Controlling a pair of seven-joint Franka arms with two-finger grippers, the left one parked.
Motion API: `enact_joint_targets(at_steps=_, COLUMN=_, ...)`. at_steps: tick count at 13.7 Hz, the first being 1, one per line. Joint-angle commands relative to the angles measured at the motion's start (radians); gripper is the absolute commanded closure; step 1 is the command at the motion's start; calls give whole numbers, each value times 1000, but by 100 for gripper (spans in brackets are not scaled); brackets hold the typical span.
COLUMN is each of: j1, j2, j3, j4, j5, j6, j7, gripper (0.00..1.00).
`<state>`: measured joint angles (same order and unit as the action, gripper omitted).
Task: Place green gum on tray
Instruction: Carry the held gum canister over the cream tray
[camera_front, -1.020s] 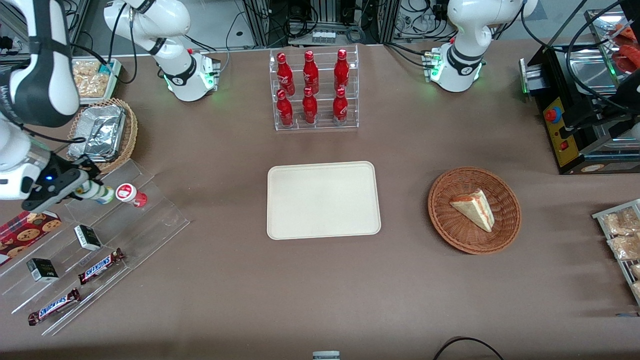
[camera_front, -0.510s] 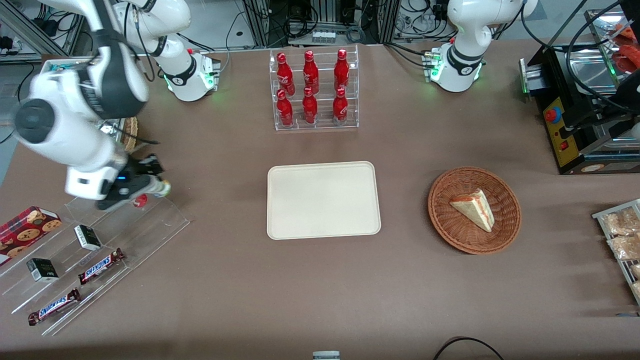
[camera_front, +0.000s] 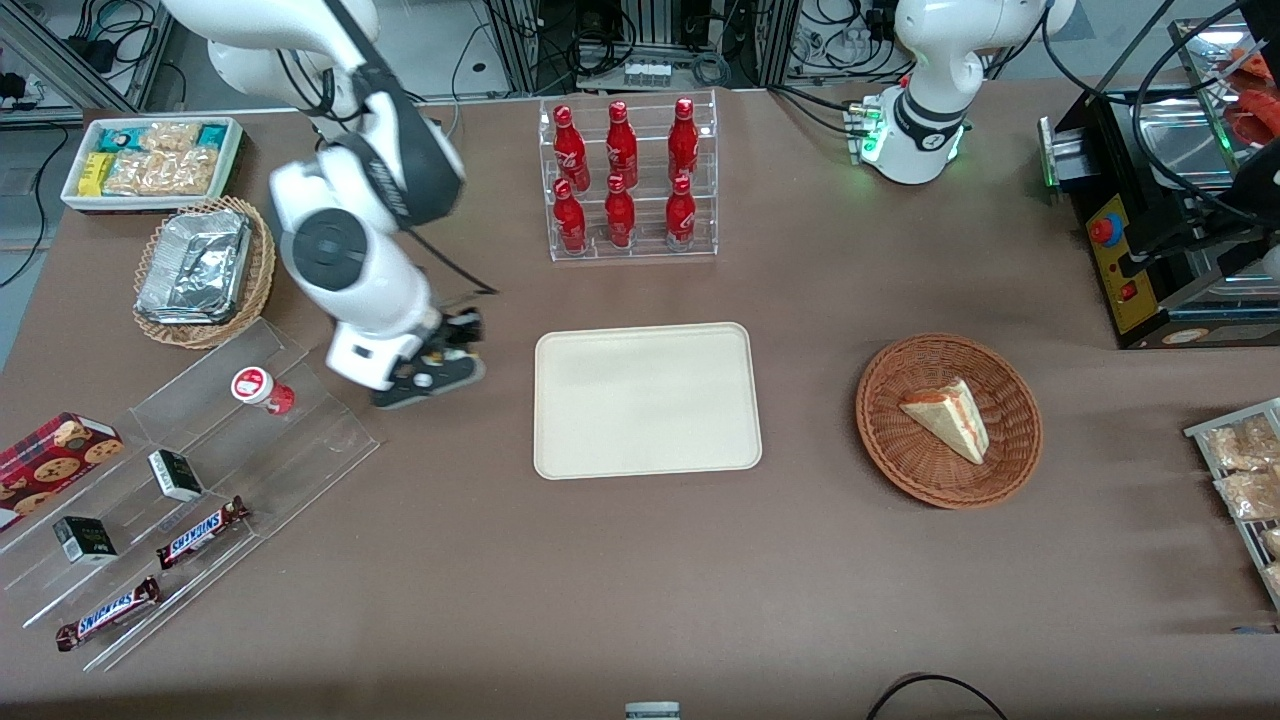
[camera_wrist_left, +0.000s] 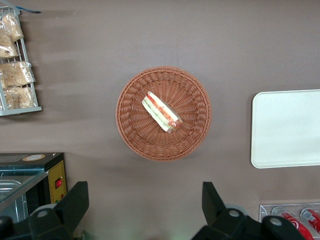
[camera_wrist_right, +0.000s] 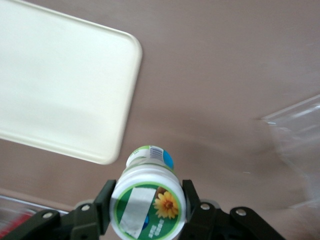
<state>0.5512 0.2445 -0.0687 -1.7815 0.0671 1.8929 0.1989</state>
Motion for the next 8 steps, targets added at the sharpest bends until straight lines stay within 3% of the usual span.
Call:
enact_joint_targets(at_steps=1, j1=62, j2=157, j3=-13, j4=177, j5=45, j6=1, j7=138, gripper=100)
enact_joint_targets(at_steps=8, j1=225, j2=353, j3=-14, j4=269, j5=37, j6=210, j7=407, gripper=100)
